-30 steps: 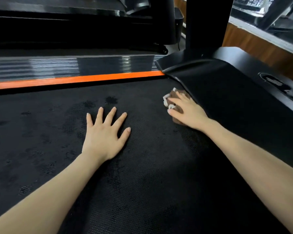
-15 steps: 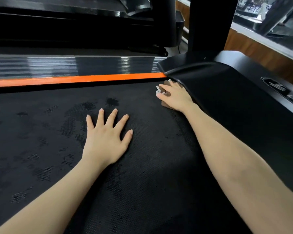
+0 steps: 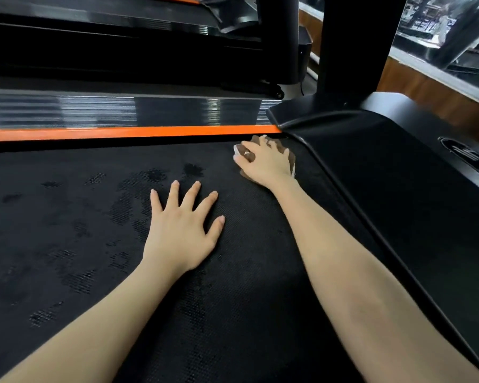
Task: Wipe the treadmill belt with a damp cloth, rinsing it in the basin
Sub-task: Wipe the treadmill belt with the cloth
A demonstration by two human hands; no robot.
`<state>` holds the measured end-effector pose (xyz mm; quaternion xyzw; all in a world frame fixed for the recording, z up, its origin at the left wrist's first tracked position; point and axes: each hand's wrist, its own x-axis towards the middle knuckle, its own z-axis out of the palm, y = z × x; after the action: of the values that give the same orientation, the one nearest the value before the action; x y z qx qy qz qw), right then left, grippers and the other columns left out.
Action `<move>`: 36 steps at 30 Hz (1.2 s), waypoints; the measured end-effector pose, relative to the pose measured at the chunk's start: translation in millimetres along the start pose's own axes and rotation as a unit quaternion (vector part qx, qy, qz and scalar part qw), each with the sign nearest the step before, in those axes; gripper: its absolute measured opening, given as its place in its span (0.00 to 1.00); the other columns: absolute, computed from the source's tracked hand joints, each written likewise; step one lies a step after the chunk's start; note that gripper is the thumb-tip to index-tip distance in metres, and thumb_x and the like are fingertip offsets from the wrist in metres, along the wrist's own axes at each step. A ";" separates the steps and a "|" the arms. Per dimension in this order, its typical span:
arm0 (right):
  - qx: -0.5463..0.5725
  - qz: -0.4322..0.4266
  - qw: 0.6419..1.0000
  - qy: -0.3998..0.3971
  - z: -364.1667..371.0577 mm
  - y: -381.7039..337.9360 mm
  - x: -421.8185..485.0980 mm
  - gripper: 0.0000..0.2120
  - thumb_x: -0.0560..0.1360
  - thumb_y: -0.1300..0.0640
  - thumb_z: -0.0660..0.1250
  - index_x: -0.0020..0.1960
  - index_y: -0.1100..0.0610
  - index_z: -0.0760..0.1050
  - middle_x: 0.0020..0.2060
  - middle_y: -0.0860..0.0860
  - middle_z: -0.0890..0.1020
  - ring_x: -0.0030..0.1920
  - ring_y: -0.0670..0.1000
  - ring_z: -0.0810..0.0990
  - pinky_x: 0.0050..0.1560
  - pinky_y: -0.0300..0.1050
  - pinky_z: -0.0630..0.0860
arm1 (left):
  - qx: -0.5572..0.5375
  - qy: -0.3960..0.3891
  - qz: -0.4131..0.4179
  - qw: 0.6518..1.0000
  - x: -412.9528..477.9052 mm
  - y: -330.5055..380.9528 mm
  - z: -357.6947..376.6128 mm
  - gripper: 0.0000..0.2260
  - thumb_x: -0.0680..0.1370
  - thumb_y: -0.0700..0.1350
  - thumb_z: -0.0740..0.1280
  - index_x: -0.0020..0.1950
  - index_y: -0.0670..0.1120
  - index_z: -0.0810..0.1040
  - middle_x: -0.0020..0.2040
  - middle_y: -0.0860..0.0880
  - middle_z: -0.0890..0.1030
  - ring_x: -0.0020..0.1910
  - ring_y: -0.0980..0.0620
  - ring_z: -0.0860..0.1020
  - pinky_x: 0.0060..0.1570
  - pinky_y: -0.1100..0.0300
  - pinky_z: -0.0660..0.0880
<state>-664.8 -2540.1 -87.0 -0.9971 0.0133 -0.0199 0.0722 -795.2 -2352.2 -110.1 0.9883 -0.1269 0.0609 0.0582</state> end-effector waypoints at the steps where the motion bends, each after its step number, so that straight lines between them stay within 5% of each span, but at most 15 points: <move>1: 0.002 -0.026 1.000 -0.009 -2.0 4.9 0.3 0.25 0.76 0.35 0.51 0.70 0.40 0.63 0.75 0.51 0.60 0.74 0.55 0.55 0.71 0.63 0.49 | -0.005 0.003 0.000 1.000 0.3 -0.9 0.0 0.33 0.73 0.65 0.37 0.75 0.57 0.60 0.76 0.48 0.61 0.75 0.39 0.53 0.70 0.36 0.47; 8: 0.013 0.037 0.999 0.004 -8.6 28.7 18.7 0.21 0.77 0.38 0.51 0.68 0.42 0.67 0.73 0.45 0.61 0.73 0.54 0.59 0.69 0.70 0.49 | -0.010 0.005 -0.003 1.000 0.1 -0.3 0.4 0.33 0.73 0.65 0.37 0.75 0.58 0.60 0.76 0.48 0.61 0.76 0.39 0.52 0.71 0.36 0.47; 14: 0.028 -0.064 0.997 -0.020 -16.5 11.4 -25.5 0.20 0.79 0.41 0.54 0.69 0.40 0.65 0.73 0.47 0.63 0.74 0.54 0.58 0.71 0.62 0.52 | -0.010 0.006 0.001 1.000 -0.2 -0.9 0.5 0.34 0.72 0.66 0.35 0.75 0.58 0.58 0.77 0.49 0.59 0.76 0.40 0.51 0.71 0.37 0.45; 18: 0.023 0.021 1.000 0.005 -23.6 38.9 -8.8 0.20 0.78 0.40 0.55 0.68 0.42 0.66 0.69 0.49 0.69 0.68 0.57 0.68 0.70 0.61 0.59 | -0.018 0.010 0.002 1.000 -0.8 -3.4 2.2 0.33 0.73 0.66 0.37 0.75 0.59 0.60 0.76 0.49 0.60 0.76 0.41 0.52 0.72 0.38 0.45; 22: 0.000 0.062 0.998 0.016 -10.5 43.5 11.5 0.22 0.77 0.42 0.53 0.68 0.49 0.65 0.73 0.52 0.63 0.72 0.56 0.61 0.68 0.64 0.60 | -0.009 0.006 -0.003 1.000 0.6 -0.5 2.7 0.34 0.72 0.66 0.35 0.75 0.58 0.58 0.77 0.49 0.59 0.76 0.40 0.51 0.71 0.37 0.45; 28: 0.034 -0.020 0.999 0.002 -18.0 11.3 -28.5 0.17 0.79 0.48 0.53 0.67 0.48 0.67 0.69 0.53 0.64 0.69 0.57 0.62 0.68 0.56 0.61 | 0.002 -0.006 -0.006 1.000 0.9 0.3 0.4 0.36 0.71 0.66 0.33 0.75 0.58 0.57 0.77 0.49 0.58 0.76 0.40 0.50 0.71 0.37 0.46; 33: 0.013 -0.133 0.991 -0.026 -12.3 9.6 -105.9 0.20 0.77 0.38 0.55 0.68 0.40 0.65 0.74 0.47 0.62 0.75 0.52 0.55 0.72 0.59 0.55 | -0.010 -0.018 -0.002 1.000 0.5 -1.2 -1.8 0.37 0.70 0.66 0.32 0.76 0.59 0.54 0.77 0.50 0.55 0.76 0.41 0.48 0.71 0.38 0.44; 36: -0.005 -0.112 0.993 -0.033 -14.6 39.1 -120.0 0.20 0.78 0.40 0.54 0.69 0.40 0.65 0.75 0.45 0.58 0.76 0.47 0.52 0.74 0.59 0.50 | -0.006 -0.019 -0.001 1.000 -0.1 -4.5 -1.2 0.36 0.69 0.67 0.31 0.76 0.60 0.52 0.78 0.51 0.54 0.76 0.43 0.47 0.72 0.39 0.43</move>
<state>-786.1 -2577.3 -82.7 -0.9928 -0.1012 0.0050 0.0647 -794.2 -2347.7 -109.3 0.9890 -0.1273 0.0412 0.0622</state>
